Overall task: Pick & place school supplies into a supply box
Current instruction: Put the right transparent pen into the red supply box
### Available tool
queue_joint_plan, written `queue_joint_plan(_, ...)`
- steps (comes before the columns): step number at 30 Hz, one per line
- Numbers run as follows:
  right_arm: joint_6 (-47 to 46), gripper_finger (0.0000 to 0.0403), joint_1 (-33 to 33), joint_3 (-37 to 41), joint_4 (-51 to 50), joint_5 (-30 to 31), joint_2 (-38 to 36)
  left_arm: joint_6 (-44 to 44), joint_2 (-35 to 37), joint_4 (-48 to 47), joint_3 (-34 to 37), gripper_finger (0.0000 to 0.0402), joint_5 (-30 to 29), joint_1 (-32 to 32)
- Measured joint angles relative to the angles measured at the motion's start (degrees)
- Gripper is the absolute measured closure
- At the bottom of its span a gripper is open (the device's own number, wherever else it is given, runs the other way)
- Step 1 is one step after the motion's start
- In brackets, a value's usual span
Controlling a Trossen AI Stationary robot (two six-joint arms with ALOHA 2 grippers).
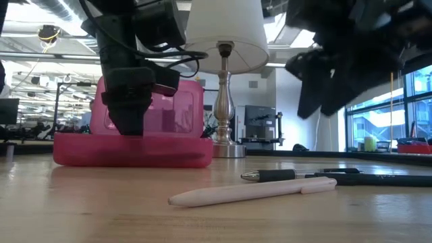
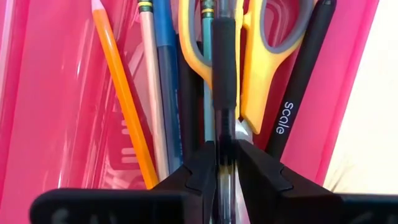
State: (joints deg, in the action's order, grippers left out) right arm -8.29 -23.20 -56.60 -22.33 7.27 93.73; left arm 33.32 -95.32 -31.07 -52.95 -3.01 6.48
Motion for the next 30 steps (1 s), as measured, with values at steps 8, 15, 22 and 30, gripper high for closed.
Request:
queue_joint_plan(8, 2.04, 0.0209, 0.02, 0.00, -0.19, 0.50, 4.96, -0.02, -0.09, -0.02, 0.09, 0.0345, 0.22, 0.07)
queue_joint_plan(15, 1.90, 0.0209, 0.02, 0.00, -0.90, 0.15, 7.67, -0.02, -0.09, -0.02, 0.09, 0.0341, 0.20, 0.07)
queue_joint_plan(22, 0.64, 0.0212, 0.02, -0.17, -2.09, -1.29, 9.85, -0.02, -0.09, 0.04, 0.09, 0.0346, 0.19, 0.07)
queue_joint_plan(30, -0.24, 0.0273, -0.02, -0.24, -2.54, -1.66, 10.26, -0.02, -0.09, 0.51, 0.09, 0.0343, 0.15, 0.07)
